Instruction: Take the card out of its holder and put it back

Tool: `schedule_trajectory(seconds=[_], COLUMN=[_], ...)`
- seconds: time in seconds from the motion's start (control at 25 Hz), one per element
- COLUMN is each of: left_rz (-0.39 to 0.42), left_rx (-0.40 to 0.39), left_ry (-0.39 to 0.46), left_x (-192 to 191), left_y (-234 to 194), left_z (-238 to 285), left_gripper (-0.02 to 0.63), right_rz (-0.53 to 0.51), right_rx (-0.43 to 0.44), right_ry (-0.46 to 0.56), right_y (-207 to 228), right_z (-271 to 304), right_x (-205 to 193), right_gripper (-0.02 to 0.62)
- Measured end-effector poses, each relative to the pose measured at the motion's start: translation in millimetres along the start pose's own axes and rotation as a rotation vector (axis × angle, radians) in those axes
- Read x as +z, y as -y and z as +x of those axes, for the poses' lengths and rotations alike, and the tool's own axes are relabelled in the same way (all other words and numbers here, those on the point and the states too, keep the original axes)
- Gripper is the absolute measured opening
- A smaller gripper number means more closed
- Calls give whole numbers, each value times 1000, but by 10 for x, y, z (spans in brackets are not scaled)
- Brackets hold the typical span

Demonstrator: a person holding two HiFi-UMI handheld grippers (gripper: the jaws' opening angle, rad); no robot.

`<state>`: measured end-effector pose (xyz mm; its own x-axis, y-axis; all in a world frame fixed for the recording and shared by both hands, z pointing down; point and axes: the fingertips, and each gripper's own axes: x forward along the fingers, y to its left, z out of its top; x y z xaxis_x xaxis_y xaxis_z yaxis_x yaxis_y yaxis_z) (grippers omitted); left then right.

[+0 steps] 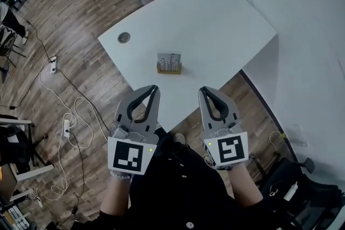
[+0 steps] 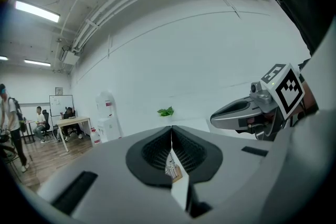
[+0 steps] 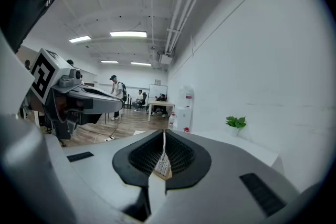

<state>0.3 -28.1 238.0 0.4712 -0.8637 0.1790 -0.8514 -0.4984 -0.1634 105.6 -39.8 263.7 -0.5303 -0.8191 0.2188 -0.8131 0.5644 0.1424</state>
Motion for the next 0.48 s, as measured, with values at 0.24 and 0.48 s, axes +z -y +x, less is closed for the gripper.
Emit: schedule_trajectory(seconds=[0.24,0.48], left_rz=[-28,-41], left_rx=[-16,-51], left_ry=[-26,-46], left_x=[-172,-378], left_y=[-191,-331], left_z=[141,355], left_gripper=[15,15], right_rz=[14,48], right_rx=[-23,-55], right_ry=[-40,-55], right_y=[5,104], right_z=[238,511], right_x=[-101,-260], right_gripper=[46,46])
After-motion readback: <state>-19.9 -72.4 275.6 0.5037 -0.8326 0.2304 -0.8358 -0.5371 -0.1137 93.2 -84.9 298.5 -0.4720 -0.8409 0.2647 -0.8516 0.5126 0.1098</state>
